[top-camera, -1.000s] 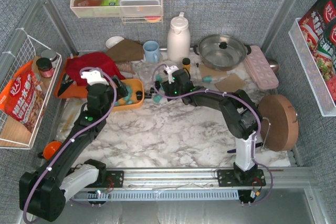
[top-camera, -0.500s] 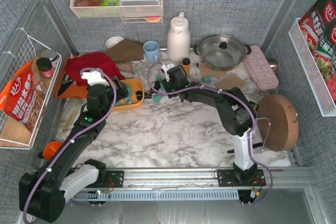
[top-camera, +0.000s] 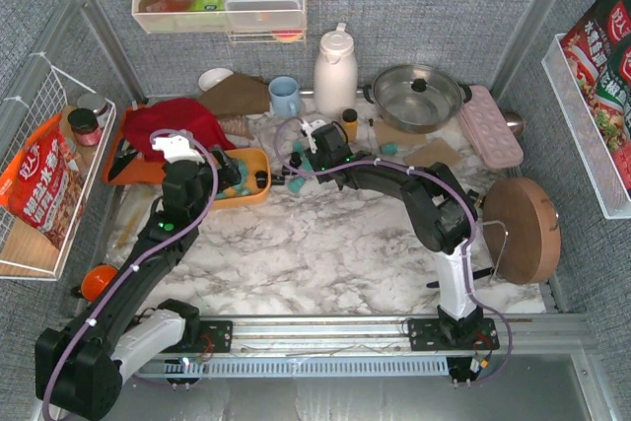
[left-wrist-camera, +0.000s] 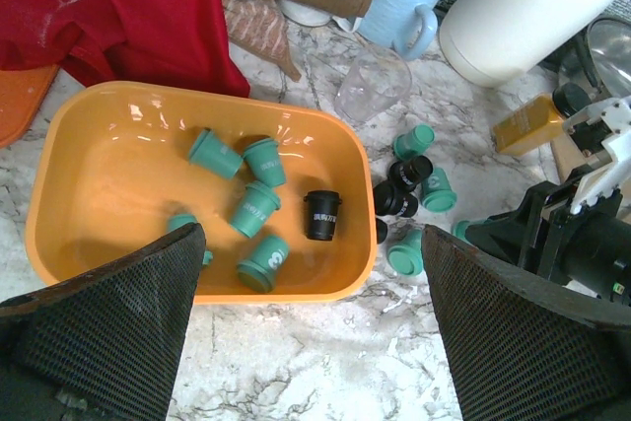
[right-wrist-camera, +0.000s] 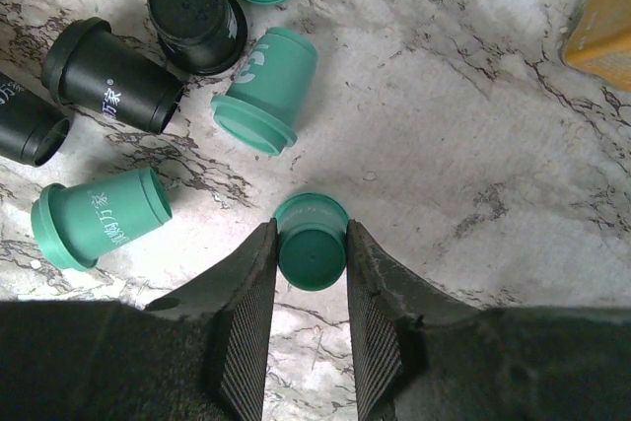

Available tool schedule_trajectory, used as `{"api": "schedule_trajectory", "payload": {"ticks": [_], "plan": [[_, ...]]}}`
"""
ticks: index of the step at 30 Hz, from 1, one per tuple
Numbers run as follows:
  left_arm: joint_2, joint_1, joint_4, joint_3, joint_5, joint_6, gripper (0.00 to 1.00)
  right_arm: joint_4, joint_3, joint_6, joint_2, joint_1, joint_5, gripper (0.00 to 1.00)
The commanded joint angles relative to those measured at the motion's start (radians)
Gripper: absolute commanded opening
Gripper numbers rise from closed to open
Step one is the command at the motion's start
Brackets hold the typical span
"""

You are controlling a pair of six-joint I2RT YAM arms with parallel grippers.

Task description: Mix the coffee capsules in the storage basket

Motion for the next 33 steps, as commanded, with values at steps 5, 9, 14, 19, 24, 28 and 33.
{"api": "schedule_trajectory", "payload": {"ticks": [5,9,14,19,24,28,33], "plan": [[-0.002,0.002,0.051,-0.009,0.028,0.004,0.99,0.003,-0.030,0.002,-0.069,0.002,0.004,0.29],[0.015,0.001,0.081,-0.009,0.087,0.017,0.99,0.013,-0.077,-0.014,-0.157,0.001,-0.029,0.29],[0.052,-0.006,0.195,-0.031,0.249,0.063,0.99,0.051,-0.181,-0.064,-0.305,-0.006,-0.134,0.29],[0.070,-0.041,0.447,-0.122,0.395,0.153,0.99,0.074,-0.280,-0.079,-0.475,-0.018,-0.237,0.29],[0.059,-0.158,0.809,-0.287,0.492,0.395,0.99,0.084,-0.358,-0.056,-0.626,-0.020,-0.288,0.29],[0.119,-0.201,1.023,-0.351,0.644,0.544,0.99,0.094,-0.401,-0.017,-0.706,-0.019,-0.324,0.29],[0.251,-0.228,1.200,-0.367,0.767,0.704,0.99,0.115,-0.440,0.049,-0.775,-0.019,-0.379,0.29]]}}
